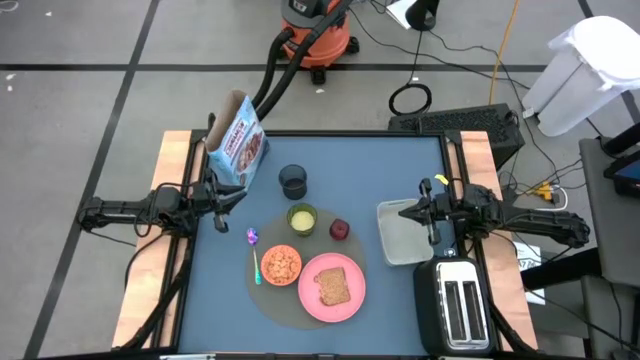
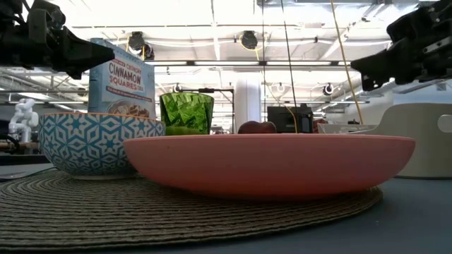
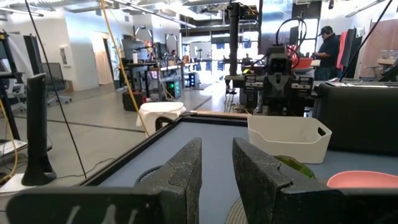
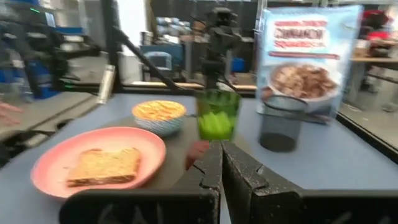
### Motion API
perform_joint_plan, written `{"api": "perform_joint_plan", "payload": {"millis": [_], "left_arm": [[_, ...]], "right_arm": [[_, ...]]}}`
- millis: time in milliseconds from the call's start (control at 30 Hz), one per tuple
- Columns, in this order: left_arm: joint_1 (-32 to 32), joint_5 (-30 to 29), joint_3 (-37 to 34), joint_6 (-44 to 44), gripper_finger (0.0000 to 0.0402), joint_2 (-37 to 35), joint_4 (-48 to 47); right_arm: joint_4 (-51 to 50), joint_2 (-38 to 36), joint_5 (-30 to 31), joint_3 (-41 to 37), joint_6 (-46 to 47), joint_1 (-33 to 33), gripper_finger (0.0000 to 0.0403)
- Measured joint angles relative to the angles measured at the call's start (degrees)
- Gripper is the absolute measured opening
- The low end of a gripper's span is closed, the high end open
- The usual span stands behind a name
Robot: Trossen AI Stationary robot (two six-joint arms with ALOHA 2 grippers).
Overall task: Arrange a breakfast setting
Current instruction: Return to Home Position
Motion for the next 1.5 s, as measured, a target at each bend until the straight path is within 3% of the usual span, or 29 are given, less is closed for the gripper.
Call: {"api": "perform_joint_plan", "payload": {"millis": [267, 1500], "left_arm": [[0.0, 0.0, 0.0, 0.0, 0.0097, 0.0, 0.0], [0.0, 0.0, 0.0, 0.0, 0.0097, 0.0, 0.0]], "right_arm": [[-2.8, 0.3, 9.9, -0.1, 0.1, 0.0, 0.0], [-2.8, 0.6, 10.0, -0.2, 0.1, 0.0, 0.0]]}}
